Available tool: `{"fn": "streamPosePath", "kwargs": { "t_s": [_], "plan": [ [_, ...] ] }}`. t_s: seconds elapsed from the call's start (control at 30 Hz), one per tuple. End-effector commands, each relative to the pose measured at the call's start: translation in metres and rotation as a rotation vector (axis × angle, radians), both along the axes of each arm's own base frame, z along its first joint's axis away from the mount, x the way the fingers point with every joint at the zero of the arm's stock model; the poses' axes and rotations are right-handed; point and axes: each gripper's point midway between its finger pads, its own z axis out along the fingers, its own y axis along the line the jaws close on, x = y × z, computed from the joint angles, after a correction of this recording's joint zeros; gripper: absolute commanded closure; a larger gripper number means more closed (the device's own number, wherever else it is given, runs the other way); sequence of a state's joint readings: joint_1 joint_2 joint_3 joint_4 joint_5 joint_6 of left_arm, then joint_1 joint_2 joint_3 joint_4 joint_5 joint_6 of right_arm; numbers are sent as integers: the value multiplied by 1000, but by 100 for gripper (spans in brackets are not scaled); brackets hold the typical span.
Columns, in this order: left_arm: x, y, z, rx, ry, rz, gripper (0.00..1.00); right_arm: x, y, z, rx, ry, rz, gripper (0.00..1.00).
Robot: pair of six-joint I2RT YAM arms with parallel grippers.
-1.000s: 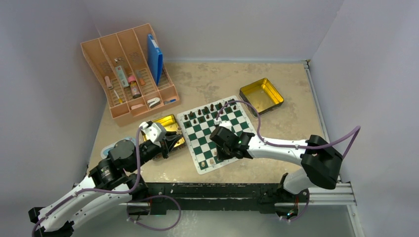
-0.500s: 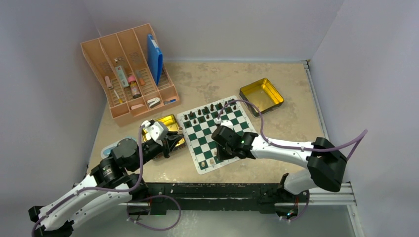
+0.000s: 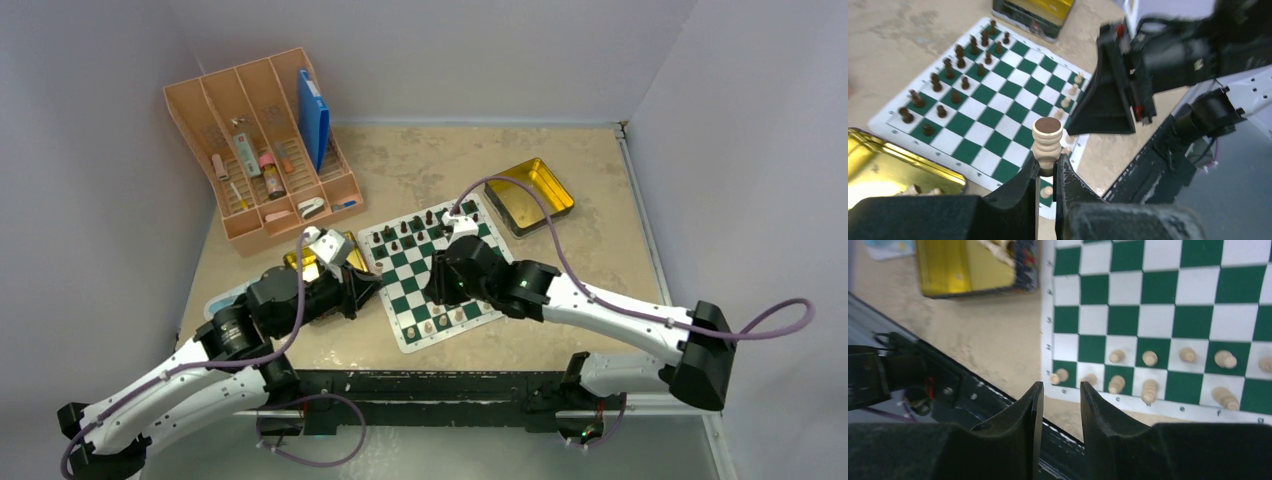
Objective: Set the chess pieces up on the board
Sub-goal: Place the chess piece on the chessboard.
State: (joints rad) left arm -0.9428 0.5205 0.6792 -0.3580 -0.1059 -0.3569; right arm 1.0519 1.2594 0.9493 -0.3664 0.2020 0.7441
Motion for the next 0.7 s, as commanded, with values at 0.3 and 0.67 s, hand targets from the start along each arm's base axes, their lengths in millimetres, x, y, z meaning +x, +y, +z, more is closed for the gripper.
{"fn": "streamPosePath", "kwargs": {
  "t_s": [0.3,0.67],
  "plan": [
    [-34,-44,17,-132,307,-172,100,8,33,195,587,-536,177,58],
    [-54,-59,38,-126,374,-308,100,7,40,225,550,-797,342,56]
  ]
}}
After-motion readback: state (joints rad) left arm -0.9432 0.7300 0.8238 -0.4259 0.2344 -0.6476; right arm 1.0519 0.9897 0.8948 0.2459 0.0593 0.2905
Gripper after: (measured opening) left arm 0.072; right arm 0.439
